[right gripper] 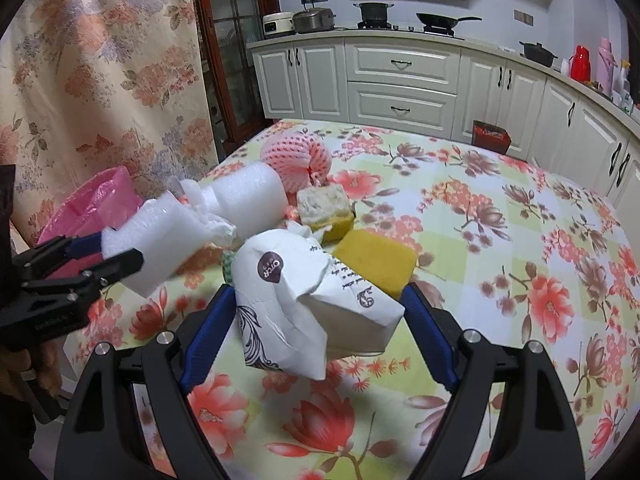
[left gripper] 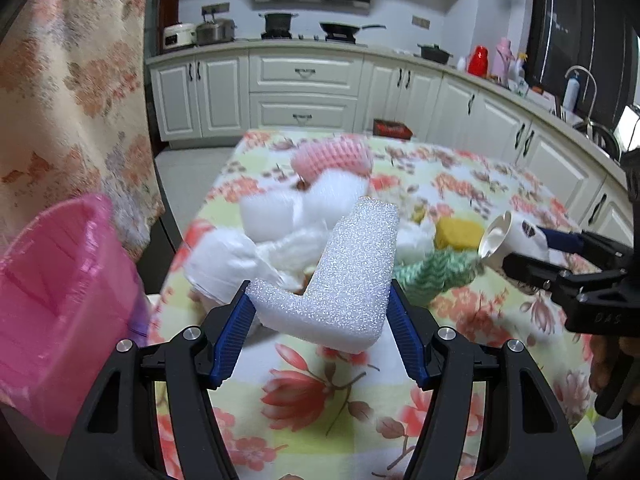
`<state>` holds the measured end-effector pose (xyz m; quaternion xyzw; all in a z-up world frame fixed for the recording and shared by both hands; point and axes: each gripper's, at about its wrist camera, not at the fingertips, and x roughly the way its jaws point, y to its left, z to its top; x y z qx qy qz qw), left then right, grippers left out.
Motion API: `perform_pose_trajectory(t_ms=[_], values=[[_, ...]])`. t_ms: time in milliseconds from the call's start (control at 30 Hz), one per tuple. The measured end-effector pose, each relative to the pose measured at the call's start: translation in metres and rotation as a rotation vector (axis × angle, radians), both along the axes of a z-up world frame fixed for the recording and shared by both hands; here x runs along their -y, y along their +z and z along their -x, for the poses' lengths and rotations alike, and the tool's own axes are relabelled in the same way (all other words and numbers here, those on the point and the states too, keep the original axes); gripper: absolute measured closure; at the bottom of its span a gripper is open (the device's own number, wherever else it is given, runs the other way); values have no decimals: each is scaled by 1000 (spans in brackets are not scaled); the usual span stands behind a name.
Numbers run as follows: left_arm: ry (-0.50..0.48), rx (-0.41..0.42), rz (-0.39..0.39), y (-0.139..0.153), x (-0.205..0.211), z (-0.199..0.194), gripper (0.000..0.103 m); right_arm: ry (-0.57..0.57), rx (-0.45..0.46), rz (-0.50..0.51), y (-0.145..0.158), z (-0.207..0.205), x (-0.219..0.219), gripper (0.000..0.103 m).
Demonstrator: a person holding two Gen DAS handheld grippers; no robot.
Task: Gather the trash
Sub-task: 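Carry the foam strip and paper bag in both tools to the pink bin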
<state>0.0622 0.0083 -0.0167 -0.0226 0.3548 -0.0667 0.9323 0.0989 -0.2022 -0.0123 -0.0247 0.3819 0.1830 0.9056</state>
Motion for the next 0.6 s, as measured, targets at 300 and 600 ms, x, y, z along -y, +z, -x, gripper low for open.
perform_pose_trajectory(t_ms=[300,600], values=[[59,78,16,30,-24,14,42,23,37,-1,19,-1,-15,21],[185,153,24,56,-71,35,42,77,69,-4,38,-5,-48,21]])
